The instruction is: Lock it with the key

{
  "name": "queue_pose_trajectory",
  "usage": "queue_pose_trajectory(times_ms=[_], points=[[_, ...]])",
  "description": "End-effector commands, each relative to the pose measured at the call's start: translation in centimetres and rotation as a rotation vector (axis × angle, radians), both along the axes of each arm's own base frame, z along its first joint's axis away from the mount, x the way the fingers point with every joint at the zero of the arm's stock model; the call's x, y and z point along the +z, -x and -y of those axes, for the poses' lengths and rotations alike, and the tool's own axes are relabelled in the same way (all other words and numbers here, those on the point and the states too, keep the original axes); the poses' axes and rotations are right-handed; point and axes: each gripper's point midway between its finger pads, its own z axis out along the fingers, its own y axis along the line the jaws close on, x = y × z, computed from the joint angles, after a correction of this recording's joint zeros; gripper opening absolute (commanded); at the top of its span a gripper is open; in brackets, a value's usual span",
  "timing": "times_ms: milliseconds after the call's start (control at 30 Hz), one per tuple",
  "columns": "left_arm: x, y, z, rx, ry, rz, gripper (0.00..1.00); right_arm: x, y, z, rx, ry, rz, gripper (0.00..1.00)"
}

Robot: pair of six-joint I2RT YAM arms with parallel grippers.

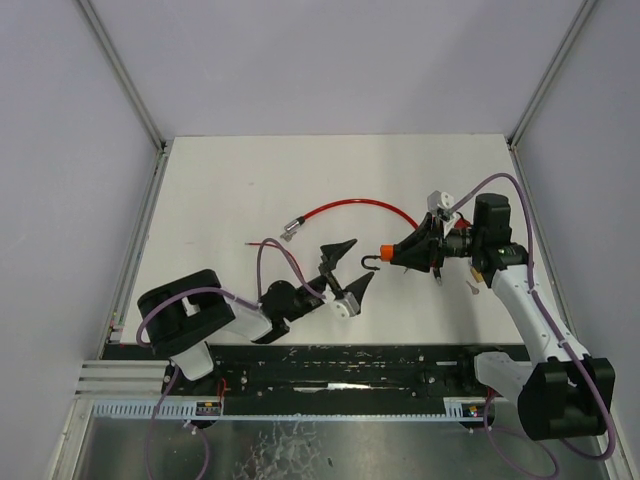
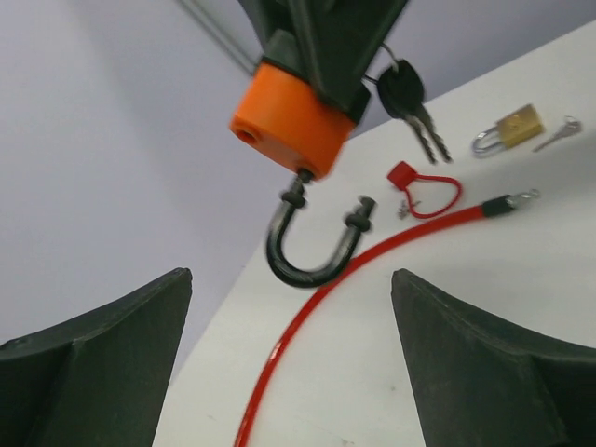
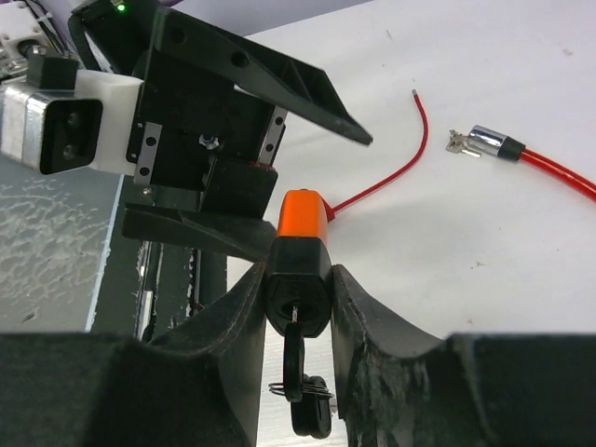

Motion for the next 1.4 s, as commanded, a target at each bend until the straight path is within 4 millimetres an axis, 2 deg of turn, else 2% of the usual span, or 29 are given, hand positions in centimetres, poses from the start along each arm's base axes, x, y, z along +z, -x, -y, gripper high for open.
queue_pose_trajectory(times_ms=[0,200,367,700,833,967,1133,1267,1367], points=[[4.2,-1.7,-1.1,0.172,0.086,0.127,0.83,1.5,0.3,-0.2,0.048,-0.039,0.022,0.0],[4.4,-1.3,-0.5,0.159,0.089,0.13,0.7,1.2,0.1,-0.3,0.043,-0.034,0.009,0.0],[4.9,-0.7,-0.6,0.131,0.106,0.131,0.48,0.7,-0.4,-0.3,0.019,-0.017,0.006,0.0],[5.1,1.3,0.0,0.017,0.105,0.142,0.46,-0.4,-0.8,-0.4,0.001,0.028,0.006,0.0],[4.8,1.4,0.3,0.002,0.101,0.136,0.33,-0.3,-0.2,-0.6,0.029,0.02,0.004,0.0],[4.8,1.5,0.3,-0.017,0.12,0.105,0.24,0.0,0.5,-0.7,0.063,0.006,0.034,0.0],[5.1,1.7,0.1,-0.136,0.145,-0.011,0.23,0.5,1.5,-0.6,0.099,-0.008,0.109,0.0],[4.6,1.7,0.1,-0.285,0.106,-0.178,0.23,0.8,2.1,-0.6,0.115,-0.016,0.161,0.0],[3.9,1.6,0.3,-0.329,0.077,-0.235,0.23,1.0,2.3,-0.7,0.123,-0.023,0.171,0.0]])
